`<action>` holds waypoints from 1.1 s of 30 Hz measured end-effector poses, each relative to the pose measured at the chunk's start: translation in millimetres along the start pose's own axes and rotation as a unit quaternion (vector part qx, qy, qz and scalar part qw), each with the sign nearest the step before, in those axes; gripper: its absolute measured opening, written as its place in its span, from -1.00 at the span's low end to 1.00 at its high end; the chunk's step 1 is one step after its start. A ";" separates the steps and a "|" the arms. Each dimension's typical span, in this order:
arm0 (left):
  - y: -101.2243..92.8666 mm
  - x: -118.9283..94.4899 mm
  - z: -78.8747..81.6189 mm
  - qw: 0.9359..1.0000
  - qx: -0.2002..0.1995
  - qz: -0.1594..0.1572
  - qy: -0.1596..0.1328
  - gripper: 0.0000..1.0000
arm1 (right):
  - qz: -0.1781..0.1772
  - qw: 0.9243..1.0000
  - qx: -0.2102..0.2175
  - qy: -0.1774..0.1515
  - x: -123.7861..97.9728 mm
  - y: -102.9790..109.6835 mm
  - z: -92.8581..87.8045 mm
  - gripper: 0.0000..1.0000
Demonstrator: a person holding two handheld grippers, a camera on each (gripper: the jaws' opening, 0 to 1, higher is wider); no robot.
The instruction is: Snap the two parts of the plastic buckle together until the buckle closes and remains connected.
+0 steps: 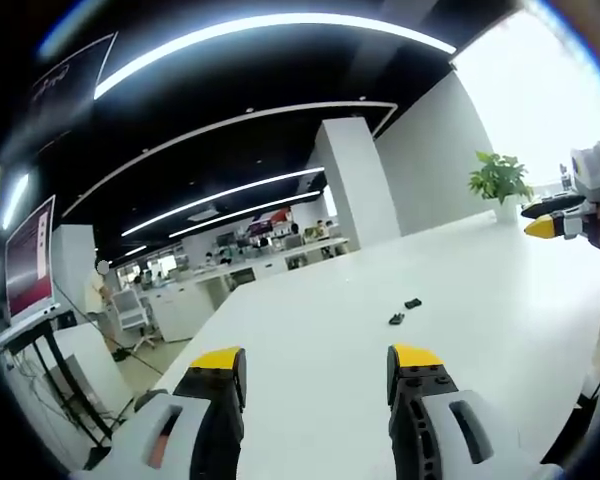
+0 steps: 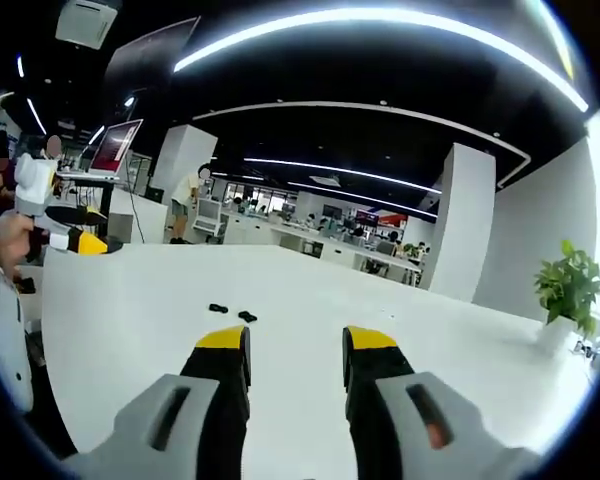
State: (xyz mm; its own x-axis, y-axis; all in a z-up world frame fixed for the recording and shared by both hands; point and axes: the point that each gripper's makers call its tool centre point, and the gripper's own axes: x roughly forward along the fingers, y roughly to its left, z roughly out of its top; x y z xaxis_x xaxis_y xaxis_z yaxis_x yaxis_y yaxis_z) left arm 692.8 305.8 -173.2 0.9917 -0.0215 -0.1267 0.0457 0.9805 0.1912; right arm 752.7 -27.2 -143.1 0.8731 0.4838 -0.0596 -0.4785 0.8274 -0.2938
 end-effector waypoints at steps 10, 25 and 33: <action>-1.2 -5.3 0.8 1.000 0.000 0.002 -0.004 0.15 | -0.006 1.000 -0.001 -0.002 -8.1 -0.8 -0.1 -0.25; -1.7 -3.4 -1.0 1.000 0.002 -0.001 0.001 0.15 | -0.001 1.000 0.001 0.001 -5.0 -0.2 -1.9 -0.25; -4.6 -0.5 -0.6 1.000 0.005 -0.004 0.003 0.15 | -0.004 1.000 0.003 0.002 -4.3 -2.3 -2.8 -0.25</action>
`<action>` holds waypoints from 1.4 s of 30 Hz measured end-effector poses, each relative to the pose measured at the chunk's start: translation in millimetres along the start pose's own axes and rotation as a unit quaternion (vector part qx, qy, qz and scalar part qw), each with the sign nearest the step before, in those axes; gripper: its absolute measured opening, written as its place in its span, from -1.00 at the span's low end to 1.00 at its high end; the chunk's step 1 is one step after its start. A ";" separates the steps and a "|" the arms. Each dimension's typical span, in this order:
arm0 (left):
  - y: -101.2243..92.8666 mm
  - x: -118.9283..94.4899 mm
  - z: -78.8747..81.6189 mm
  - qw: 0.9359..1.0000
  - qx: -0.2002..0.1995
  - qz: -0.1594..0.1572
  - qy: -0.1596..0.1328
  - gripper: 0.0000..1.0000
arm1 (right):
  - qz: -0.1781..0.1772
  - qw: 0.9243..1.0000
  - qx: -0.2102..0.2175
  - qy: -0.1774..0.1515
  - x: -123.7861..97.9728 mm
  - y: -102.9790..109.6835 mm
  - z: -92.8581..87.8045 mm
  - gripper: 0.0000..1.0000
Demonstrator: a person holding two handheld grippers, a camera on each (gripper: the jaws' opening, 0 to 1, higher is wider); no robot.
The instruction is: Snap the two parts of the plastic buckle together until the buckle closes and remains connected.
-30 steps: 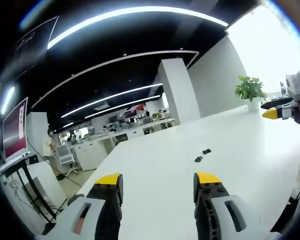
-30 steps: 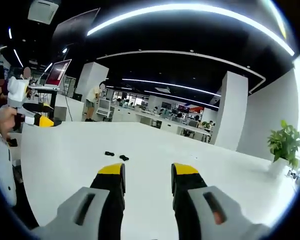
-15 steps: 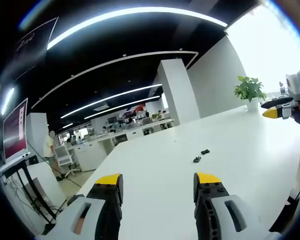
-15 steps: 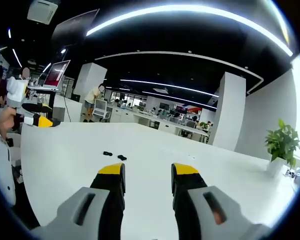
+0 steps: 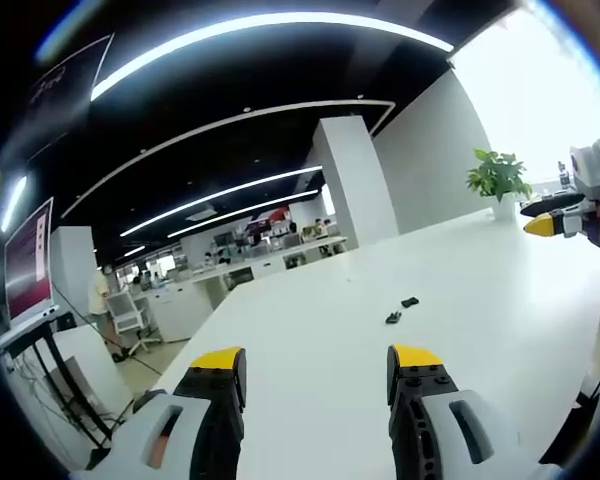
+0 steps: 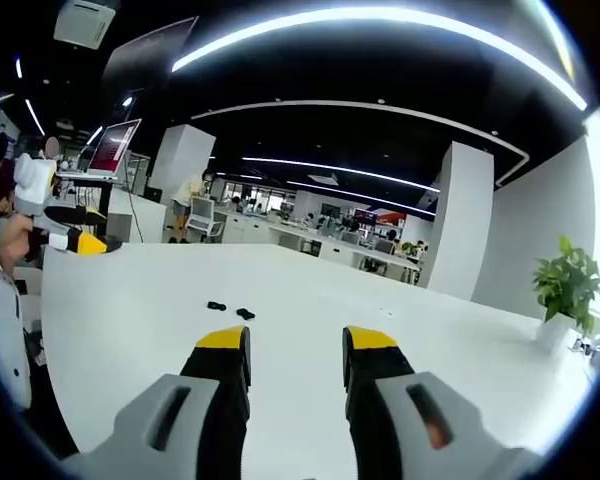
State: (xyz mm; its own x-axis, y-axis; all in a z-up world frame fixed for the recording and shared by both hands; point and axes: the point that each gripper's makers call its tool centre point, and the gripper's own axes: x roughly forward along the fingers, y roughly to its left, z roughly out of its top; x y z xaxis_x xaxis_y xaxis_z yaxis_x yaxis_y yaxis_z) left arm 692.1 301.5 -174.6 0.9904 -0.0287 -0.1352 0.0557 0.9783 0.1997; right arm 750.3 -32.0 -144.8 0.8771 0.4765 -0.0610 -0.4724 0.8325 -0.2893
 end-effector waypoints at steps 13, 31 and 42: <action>0.5 1.7 0.5 1.000 0.001 0.000 0.002 0.15 | 0.002 1.000 0.001 0.001 2.1 -0.3 -0.3 -0.25; 7.4 0.9 4.6 1.000 -0.005 0.006 -0.008 0.14 | 0.002 1.000 0.000 0.000 2.9 -1.1 1.5 -0.25; 14.3 2.5 3.9 1.000 -0.010 0.008 -0.015 0.14 | 0.011 1.000 -0.002 -0.001 7.2 4.1 1.5 -0.26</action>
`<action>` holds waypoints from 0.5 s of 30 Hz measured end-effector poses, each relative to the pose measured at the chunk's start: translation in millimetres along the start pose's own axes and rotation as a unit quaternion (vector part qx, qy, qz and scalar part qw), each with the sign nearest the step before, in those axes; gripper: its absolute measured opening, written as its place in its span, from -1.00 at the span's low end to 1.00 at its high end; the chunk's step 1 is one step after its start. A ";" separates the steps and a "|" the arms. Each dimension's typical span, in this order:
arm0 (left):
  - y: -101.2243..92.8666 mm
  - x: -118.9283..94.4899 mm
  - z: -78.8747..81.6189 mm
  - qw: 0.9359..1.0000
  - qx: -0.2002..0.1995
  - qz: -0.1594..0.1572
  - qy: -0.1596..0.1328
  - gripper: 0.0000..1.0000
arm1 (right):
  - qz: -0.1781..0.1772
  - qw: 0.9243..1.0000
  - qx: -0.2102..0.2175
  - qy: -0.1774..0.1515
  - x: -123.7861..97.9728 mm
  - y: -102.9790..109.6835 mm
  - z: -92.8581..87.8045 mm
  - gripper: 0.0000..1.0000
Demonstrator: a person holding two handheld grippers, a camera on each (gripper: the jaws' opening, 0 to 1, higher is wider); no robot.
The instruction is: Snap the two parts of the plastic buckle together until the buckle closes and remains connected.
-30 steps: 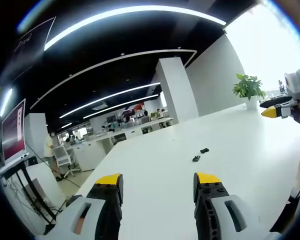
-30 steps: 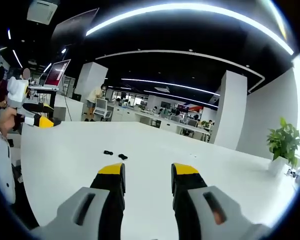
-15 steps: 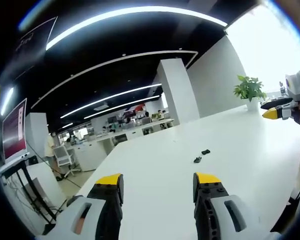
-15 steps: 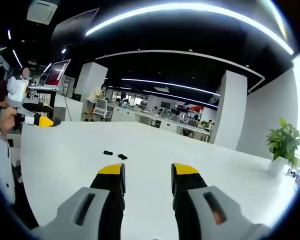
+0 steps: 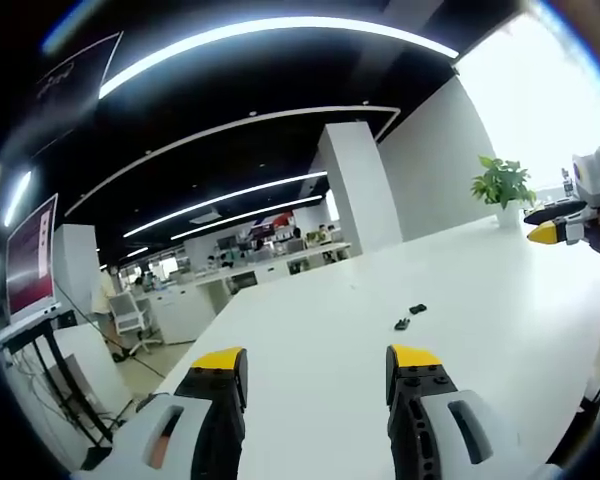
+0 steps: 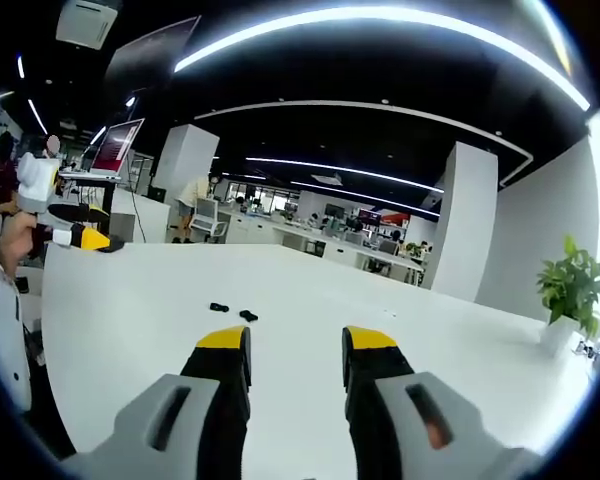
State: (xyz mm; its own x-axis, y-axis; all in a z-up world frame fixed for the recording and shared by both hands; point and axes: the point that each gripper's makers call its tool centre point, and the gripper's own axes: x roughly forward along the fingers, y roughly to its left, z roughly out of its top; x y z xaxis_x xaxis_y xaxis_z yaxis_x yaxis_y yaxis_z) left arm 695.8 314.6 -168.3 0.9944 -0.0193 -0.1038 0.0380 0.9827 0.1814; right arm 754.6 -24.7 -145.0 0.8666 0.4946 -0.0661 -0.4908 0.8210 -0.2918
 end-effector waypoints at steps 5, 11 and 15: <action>2.3 3.2 0.0 1.000 -0.003 -0.003 -0.004 0.13 | 0.005 1.000 0.000 0.001 2.0 1.4 -1.4 -0.26; -1.3 8.1 3.1 1.000 -0.001 -0.017 -0.009 0.13 | 0.014 1.000 0.001 0.004 4.7 3.1 -3.5 -0.27; -2.8 11.1 6.2 1.000 0.001 -0.024 -0.012 0.13 | 0.021 1.000 -0.002 0.008 7.2 3.4 -4.9 -0.27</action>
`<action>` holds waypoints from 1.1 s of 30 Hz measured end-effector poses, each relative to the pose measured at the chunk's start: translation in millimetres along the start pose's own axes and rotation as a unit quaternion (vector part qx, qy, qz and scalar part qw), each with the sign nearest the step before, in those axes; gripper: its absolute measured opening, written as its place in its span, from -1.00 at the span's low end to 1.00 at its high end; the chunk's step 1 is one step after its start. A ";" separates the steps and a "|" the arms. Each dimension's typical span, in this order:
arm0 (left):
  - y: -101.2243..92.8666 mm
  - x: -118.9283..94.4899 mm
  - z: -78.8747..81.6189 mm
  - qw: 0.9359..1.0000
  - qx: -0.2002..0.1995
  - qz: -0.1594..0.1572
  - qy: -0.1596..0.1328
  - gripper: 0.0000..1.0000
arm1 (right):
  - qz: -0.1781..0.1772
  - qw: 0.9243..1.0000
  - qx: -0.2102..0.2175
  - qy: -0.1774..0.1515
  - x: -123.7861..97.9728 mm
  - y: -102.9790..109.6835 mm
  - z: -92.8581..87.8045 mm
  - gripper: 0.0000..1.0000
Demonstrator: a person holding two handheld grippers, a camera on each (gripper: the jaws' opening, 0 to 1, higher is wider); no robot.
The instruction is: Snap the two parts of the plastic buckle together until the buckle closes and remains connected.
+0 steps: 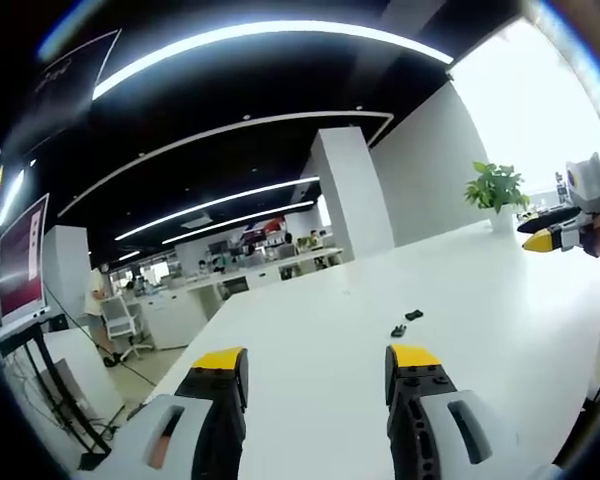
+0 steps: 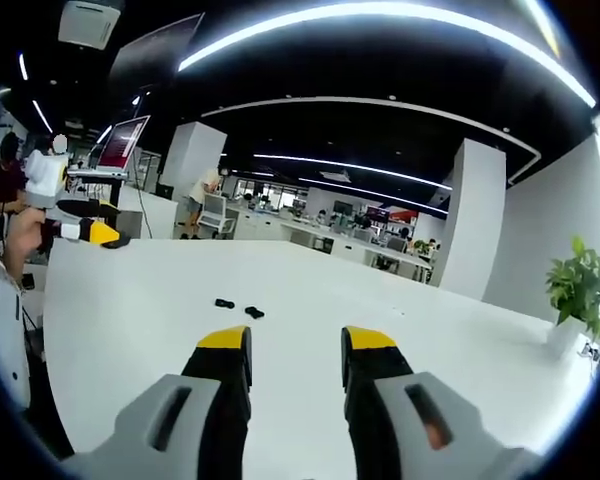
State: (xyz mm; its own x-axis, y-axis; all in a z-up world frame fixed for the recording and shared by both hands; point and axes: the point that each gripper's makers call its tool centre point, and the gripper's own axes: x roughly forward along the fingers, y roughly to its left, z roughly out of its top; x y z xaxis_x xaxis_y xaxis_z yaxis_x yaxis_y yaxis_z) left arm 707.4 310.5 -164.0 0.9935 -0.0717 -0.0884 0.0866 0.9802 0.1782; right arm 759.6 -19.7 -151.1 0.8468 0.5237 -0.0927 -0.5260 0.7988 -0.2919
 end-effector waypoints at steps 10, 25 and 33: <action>7.8 12.9 1.5 1.000 0.000 -0.013 0.001 0.10 | 0.018 1.000 -0.011 0.013 8.2 0.5 -3.7 -0.27; 2.1 23.0 13.4 0.999 0.003 -0.033 -0.013 0.02 | 0.046 0.998 -0.024 0.024 20.6 4.0 -5.1 -0.28; 1.1 29.3 20.3 0.999 0.007 -0.040 -0.015 0.02 | 0.067 0.997 -0.033 0.026 27.1 7.6 -1.9 -0.30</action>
State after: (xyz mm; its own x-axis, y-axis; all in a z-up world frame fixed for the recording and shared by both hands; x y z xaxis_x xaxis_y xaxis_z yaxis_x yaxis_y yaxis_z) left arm 738.1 305.7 -146.5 0.9851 -0.1558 -0.0732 0.1670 0.9684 0.1855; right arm 778.7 0.0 -157.6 0.7734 0.6065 -0.1844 -0.6296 0.7011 -0.3347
